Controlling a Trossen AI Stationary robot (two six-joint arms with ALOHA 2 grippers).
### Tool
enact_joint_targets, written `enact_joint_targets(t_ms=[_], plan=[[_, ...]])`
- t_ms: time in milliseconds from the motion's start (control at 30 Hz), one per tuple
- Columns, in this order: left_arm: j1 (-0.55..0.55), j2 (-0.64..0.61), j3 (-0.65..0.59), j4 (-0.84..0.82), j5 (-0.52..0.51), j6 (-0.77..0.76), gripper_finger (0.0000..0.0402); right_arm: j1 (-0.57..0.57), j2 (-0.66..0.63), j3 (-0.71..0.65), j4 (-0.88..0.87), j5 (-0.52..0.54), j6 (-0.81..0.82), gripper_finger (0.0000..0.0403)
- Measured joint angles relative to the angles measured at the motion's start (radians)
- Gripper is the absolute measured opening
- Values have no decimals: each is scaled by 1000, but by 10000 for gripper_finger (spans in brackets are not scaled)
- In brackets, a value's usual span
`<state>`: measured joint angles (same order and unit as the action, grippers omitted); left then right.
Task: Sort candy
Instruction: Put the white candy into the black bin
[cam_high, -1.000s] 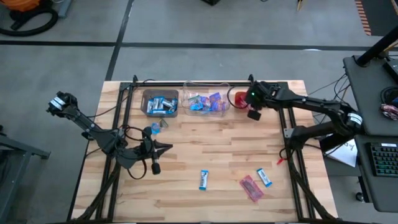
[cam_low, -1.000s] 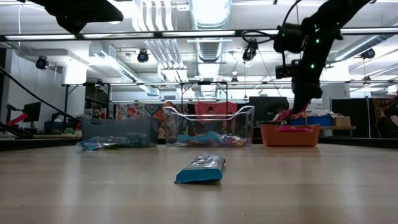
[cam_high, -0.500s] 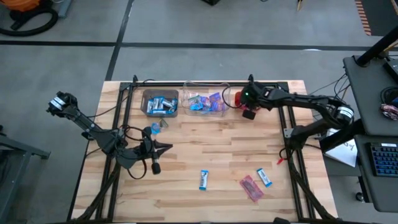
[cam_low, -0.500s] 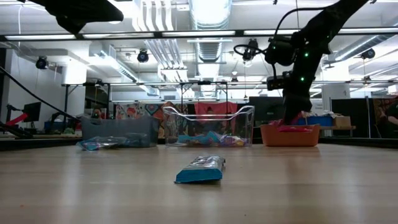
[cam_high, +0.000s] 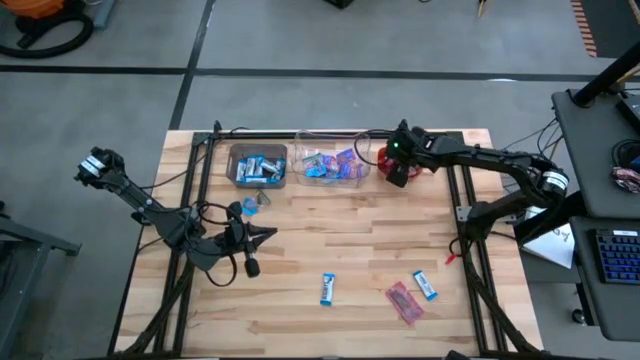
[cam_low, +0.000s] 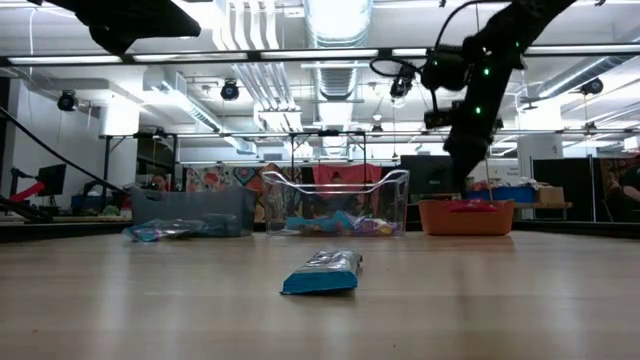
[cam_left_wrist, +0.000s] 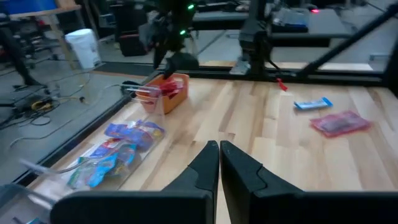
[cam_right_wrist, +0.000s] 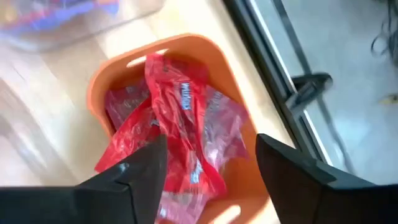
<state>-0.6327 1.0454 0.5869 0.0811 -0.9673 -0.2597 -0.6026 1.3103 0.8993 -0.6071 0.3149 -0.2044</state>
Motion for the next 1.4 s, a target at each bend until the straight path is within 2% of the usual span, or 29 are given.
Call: enact_joint_targets(t_ms=[133,200,400,500,767,967,1133,1400], plan=[[0,0,0,-7,-19,-19,0,9,-26,95,-153,-8,158,247],[0,0,0,-12,-19,-26,0,20,-35,143,-241,-45,248,248],[0,4,0,-32,-19,-58,0,104,-57,208,-338,-339,436,239],[0,18,0,-36,-19,-64,0,185,-60,208,-338,-413,511,234],[1,53,0,-33,-19,-68,0,470,-46,169,-337,-428,723,231],[2,53,0,-29,-19,-68,0,682,-10,153,-335,-423,968,229],[3,53,0,-29,-19,-68,0,833,36,129,-363,-430,1172,242],[3,53,0,-27,-20,-64,0,1015,122,68,-387,-537,1440,268]])
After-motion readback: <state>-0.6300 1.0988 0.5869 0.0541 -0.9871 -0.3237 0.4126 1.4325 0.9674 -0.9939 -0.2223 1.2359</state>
